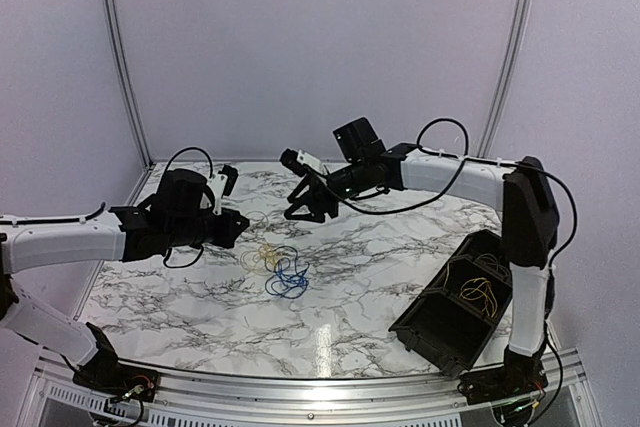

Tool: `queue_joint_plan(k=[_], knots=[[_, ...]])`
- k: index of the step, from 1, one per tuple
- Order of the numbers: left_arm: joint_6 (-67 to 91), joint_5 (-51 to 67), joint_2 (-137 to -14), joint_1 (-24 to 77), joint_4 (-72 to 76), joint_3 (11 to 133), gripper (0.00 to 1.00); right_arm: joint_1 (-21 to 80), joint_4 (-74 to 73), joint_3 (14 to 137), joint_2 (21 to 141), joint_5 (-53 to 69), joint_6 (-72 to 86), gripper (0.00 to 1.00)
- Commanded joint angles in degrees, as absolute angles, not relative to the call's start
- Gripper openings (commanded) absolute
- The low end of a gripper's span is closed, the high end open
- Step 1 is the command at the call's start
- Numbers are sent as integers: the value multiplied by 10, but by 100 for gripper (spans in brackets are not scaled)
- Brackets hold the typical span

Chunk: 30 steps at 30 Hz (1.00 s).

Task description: Untangle the cables

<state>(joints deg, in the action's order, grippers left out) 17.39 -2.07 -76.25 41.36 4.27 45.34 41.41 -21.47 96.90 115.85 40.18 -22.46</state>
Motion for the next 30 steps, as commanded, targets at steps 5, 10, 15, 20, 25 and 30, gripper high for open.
queue_joint_plan(k=[5, 10, 15, 20, 25, 30], knots=[[187, -2, -745, 426, 91, 443, 0, 441, -215, 1051, 1231, 469, -182, 57], [192, -2, -754, 432, 104, 442, 0, 452, -193, 1046, 1247, 479, -171, 50], [193, -2, -759, 435, 106, 439, 0, 453, -177, 1045, 1242, 470, -161, 24], [208, -15, -775, 437, 128, 435, 13, 454, -181, 1041, 1224, 462, -162, 0], [229, -18, -848, 437, 221, 431, 22, 453, -184, 1038, 1180, 476, -158, 0], [238, -17, -929, 438, 294, 430, 9, 454, -198, 1012, 1096, 462, -178, 0]])
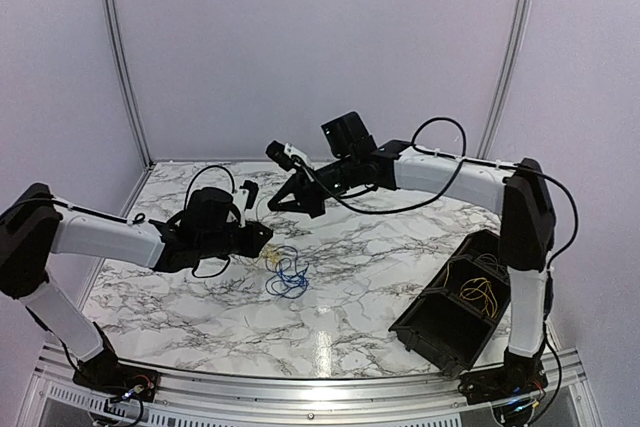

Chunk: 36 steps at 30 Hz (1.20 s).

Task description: Untangle the cables

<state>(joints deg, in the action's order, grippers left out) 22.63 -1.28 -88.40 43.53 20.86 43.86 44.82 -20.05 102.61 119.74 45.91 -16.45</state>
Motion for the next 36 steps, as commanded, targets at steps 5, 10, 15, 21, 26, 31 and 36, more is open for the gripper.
queue_joint_plan(k=[5, 10, 15, 21, 26, 31, 36], knots=[[257, -11, -994, 438, 366, 407, 3, 453, -173, 960, 1000, 444, -182, 0], [272, -11, -1038, 438, 414, 391, 0, 452, -265, 1034, 967, 432, -216, 0], [267, -18, -1063, 437, 435, 371, 0, 442, -347, 1162, 952, 421, -225, 0], [267, -14, -1101, 437, 446, 362, 0, 414, -369, 1227, 934, 433, -224, 0], [270, -10, -1110, 437, 452, 357, 0, 392, -372, 1231, 932, 442, -223, 0], [266, -9, -1102, 437, 454, 355, 8, 391, -367, 1208, 933, 445, -222, 0], [259, -3, -1089, 437, 454, 355, 6, 390, -361, 1188, 934, 433, -226, 0]])
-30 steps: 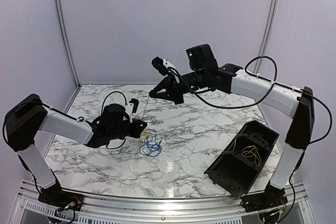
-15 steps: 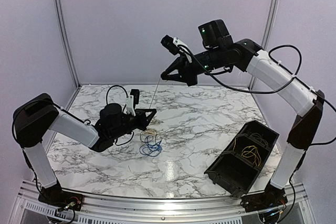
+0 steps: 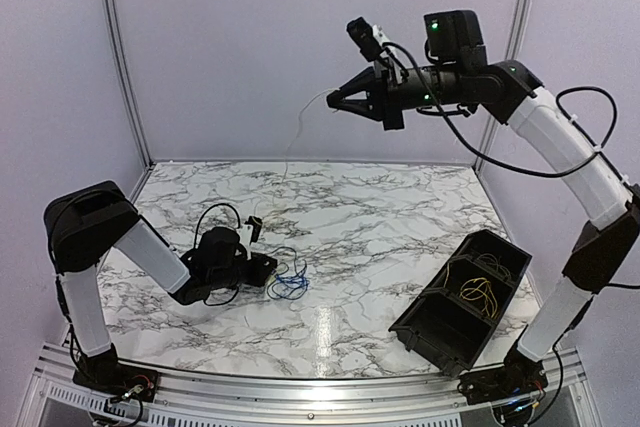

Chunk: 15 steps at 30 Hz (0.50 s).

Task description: Untangle the cables

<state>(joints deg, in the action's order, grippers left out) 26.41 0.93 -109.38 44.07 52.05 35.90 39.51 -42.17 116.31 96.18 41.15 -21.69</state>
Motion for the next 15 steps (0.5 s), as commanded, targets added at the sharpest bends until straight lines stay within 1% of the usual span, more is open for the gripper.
queue_joint_plan(k=[1, 5, 11, 13, 15], knots=[[258, -2, -1086, 437, 454, 354, 4, 389, -362, 1189, 934, 429, -226, 0], [253, -2, -1078, 437, 455, 348, 0, 386, -367, 1200, 930, 424, -231, 0], [257, -2, -1068, 437, 454, 344, 0, 372, -373, 1201, 919, 410, -242, 0], [260, -2, -1057, 437, 454, 342, 4, 367, -373, 1189, 914, 405, -247, 0], [263, -3, -1044, 437, 452, 340, 11, 362, -372, 1172, 906, 400, -252, 0]])
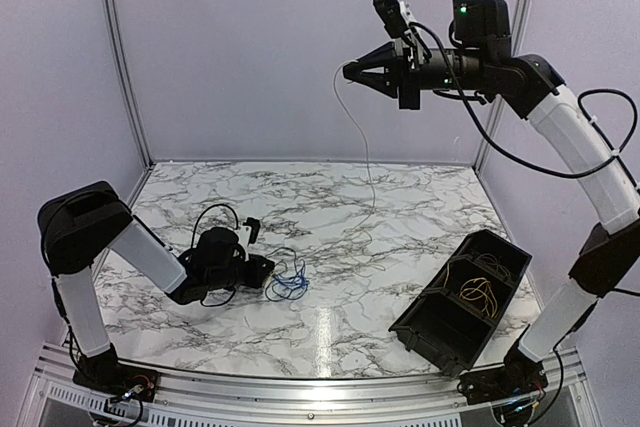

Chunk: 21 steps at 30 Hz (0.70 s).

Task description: Untangle the cables

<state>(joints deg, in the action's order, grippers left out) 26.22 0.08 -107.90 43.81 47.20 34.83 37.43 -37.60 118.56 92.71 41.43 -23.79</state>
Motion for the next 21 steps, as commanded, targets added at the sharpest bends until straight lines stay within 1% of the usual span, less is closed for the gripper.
queue_joint_plan(k=[1, 4, 7, 15, 18, 21], knots=[[267, -11, -1036, 437, 445, 339, 16, 359, -371, 1163, 902, 397, -253, 0], [266, -17, -1012, 437, 398, 351, 31, 351, -363, 1125, 883, 394, -255, 0], [262, -13, -986, 437, 379, 354, 39, 344, -356, 1088, 868, 392, -256, 0], [252, -30, -905, 437, 339, 359, 45, 342, -319, 996, 856, 401, -250, 0], [251, -31, -885, 438, 323, 364, 46, 336, -292, 943, 855, 394, -252, 0], [251, -24, -876, 438, 310, 369, 46, 308, -250, 882, 848, 409, -235, 0]])
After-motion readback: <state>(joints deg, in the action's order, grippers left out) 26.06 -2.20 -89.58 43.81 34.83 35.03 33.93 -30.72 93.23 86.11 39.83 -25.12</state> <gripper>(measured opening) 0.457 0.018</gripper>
